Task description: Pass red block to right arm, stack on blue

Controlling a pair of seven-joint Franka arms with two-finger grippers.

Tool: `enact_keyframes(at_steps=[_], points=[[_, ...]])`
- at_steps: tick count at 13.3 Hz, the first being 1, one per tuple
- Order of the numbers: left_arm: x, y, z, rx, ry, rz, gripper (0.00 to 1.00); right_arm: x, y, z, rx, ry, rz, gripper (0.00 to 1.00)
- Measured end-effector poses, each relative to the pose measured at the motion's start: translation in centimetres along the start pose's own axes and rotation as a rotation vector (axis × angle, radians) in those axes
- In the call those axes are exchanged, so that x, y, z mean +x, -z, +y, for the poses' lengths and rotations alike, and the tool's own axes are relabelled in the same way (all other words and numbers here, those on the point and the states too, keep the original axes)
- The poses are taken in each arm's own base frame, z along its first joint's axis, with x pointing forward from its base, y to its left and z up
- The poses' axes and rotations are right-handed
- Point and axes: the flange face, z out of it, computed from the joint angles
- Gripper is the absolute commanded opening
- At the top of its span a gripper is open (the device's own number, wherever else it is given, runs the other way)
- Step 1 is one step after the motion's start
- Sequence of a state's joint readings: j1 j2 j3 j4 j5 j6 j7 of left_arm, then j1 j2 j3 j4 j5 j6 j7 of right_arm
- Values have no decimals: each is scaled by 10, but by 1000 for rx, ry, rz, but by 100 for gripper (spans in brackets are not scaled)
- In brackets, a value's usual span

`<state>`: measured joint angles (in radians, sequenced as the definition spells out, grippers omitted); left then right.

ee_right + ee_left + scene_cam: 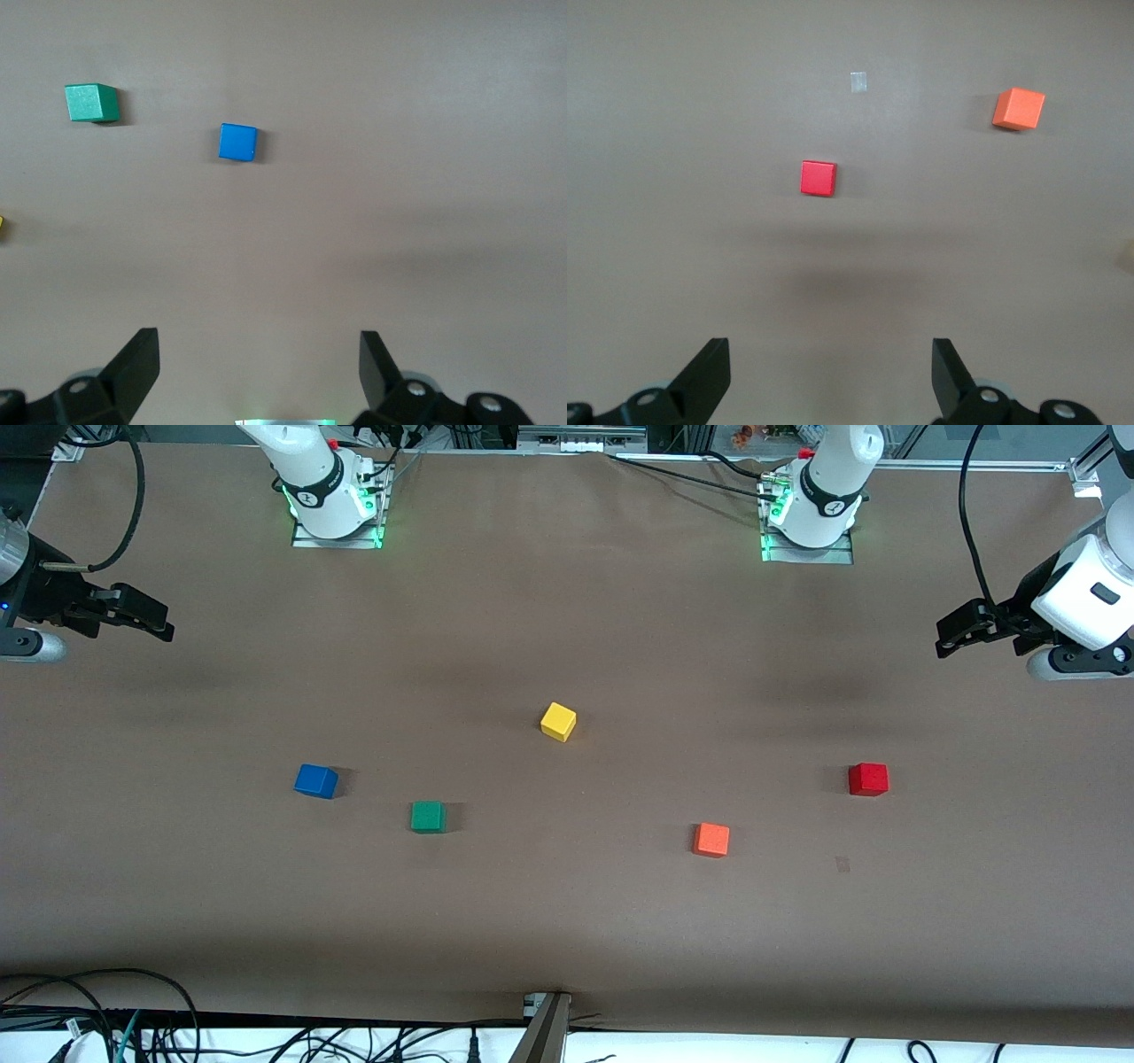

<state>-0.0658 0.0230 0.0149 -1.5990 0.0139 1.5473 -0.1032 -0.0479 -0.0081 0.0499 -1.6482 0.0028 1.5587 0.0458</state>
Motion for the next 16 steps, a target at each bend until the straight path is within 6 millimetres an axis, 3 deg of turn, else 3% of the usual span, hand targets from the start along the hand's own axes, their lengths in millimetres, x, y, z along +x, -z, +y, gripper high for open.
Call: enact_keyframes(at_steps=[16], points=[[4, -6, 0, -36, 8, -12, 100, -1, 0, 0, 0, 0, -5, 100]])
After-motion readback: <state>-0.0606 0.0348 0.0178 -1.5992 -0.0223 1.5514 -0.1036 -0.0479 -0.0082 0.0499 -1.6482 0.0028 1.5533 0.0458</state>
